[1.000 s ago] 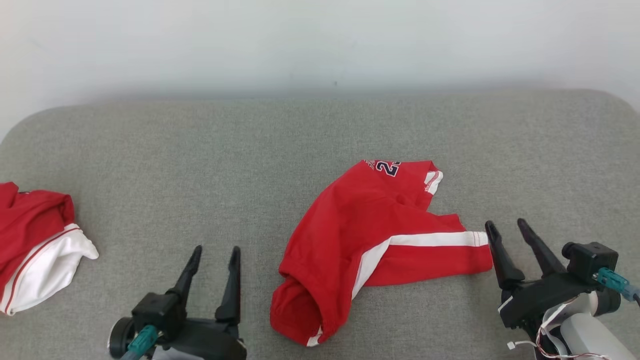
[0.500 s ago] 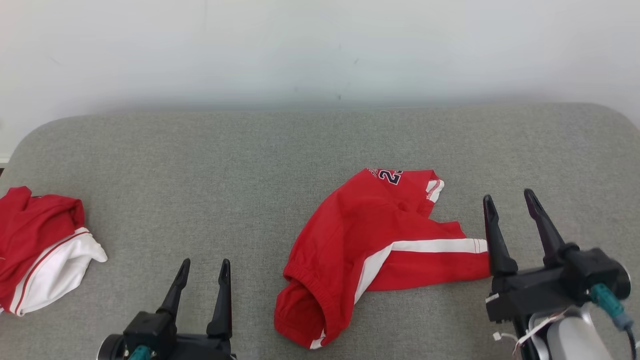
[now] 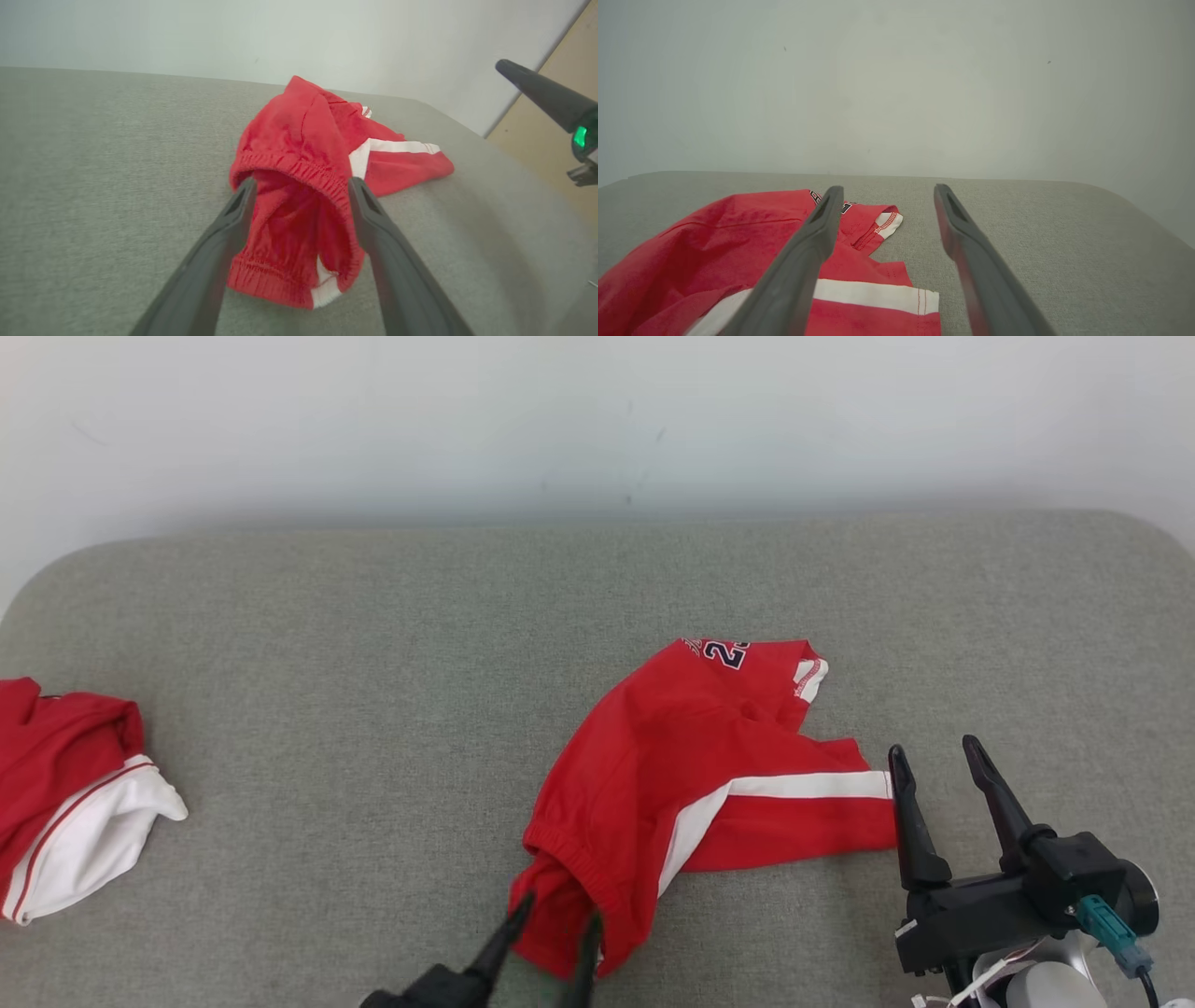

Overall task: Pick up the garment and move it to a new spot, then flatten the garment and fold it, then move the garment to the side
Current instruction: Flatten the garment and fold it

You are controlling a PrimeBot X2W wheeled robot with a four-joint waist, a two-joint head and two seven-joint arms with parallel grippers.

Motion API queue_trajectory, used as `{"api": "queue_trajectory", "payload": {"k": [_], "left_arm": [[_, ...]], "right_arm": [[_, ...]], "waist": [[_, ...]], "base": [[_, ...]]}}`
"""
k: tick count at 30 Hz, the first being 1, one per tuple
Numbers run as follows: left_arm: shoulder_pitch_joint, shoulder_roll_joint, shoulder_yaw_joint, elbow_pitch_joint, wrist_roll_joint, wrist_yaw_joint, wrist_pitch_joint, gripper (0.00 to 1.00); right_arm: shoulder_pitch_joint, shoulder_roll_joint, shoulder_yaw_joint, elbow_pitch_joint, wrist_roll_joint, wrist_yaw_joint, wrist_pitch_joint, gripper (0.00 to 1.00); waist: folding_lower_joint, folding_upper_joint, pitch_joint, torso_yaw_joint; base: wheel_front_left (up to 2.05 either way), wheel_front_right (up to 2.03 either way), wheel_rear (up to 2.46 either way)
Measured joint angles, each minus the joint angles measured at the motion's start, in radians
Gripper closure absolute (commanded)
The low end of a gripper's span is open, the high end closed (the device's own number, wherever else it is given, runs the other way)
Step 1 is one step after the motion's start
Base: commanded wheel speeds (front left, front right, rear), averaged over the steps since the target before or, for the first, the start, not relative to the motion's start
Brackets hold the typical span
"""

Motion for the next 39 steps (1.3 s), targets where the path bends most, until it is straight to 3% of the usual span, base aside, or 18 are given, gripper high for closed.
{"api": "queue_trajectory", "payload": {"k": [6,14,15,16,18,21,26,32,33,35,36,39], "left_arm": [[-0.054,-0.001,-0.097,0.068,-0.068,-0.001,0.000,0.00],[-0.112,-0.001,-0.136,0.145,-0.137,0.000,0.000,0.00],[-0.118,-0.002,-0.137,0.142,-0.146,0.000,0.000,0.40],[-0.124,-0.002,-0.139,0.144,-0.147,0.000,0.000,0.40],[-0.137,-0.002,-0.137,0.141,-0.150,0.000,0.000,1.00],[-0.158,-0.002,-0.095,0.103,-0.131,0.026,0.000,1.00],[-0.187,0.002,0.063,0.064,-0.059,0.070,0.000,1.00],[-0.266,0.063,0.196,0.139,0.008,0.061,0.000,1.00],[-0.279,0.075,0.211,0.165,0.018,0.062,0.000,0.89],[-0.308,0.095,0.243,0.219,0.024,0.063,0.000,0.51],[-0.322,0.103,0.258,0.237,0.024,0.067,0.000,0.00],[-0.349,0.116,0.303,0.284,0.026,0.077,0.000,0.00]], "right_arm": [[-0.013,-0.009,-0.001,0.026,0.000,0.000,0.000,0.00],[-0.024,-0.013,-0.005,0.041,0.007,0.000,0.000,0.00],[-0.027,-0.013,-0.005,0.042,0.007,0.000,0.000,0.00],[-0.031,-0.014,-0.005,0.041,0.008,0.000,0.000,0.00],[-0.037,-0.014,-0.005,0.041,0.010,0.000,0.000,0.00],[-0.042,-0.013,-0.005,0.042,0.011,0.000,0.000,0.00],[-0.046,-0.005,-0.004,0.046,0.015,0.000,0.000,0.00],[-0.057,0.002,0.011,0.057,0.020,0.000,0.000,0.00],[-0.057,0.005,0.014,0.060,0.020,0.000,0.000,0.00],[-0.057,0.009,0.024,0.067,0.021,0.000,0.000,0.00],[-0.058,0.009,0.029,0.073,0.023,0.000,0.000,0.00],[-0.060,0.009,0.048,0.088,0.027,0.000,0.000,0.00]], "waist": [[0.0001,0.0000,0.024,-0.017],[0.0001,0.0001,0.056,-0.033],[0.0001,0.0001,0.060,-0.034],[0.0001,0.0001,0.063,-0.034],[0.0001,0.0000,0.070,-0.035],[0.0001,0.0001,0.079,-0.034],[0.0001,0.0001,0.088,-0.030],[0.0001,0.0001,0.091,-0.038],[0.0001,0.0001,0.091,-0.040],[0.0001,0.0001,0.090,-0.046],[0.0001,0.0001,0.090,-0.049],[0.0001,0.0001,0.091,-0.058]], "base": [[0.00,0.00,0.00],[0.00,0.00,0.00],[0.00,0.00,0.00],[0.00,0.00,0.00],[0.00,0.00,0.00],[0.00,0.00,0.00],[0.00,0.00,0.00],[0.00,0.00,0.00],[0.00,0.00,0.00],[0.00,0.00,0.00],[0.00,0.00,0.00],[0.00,0.00,0.00]]}}
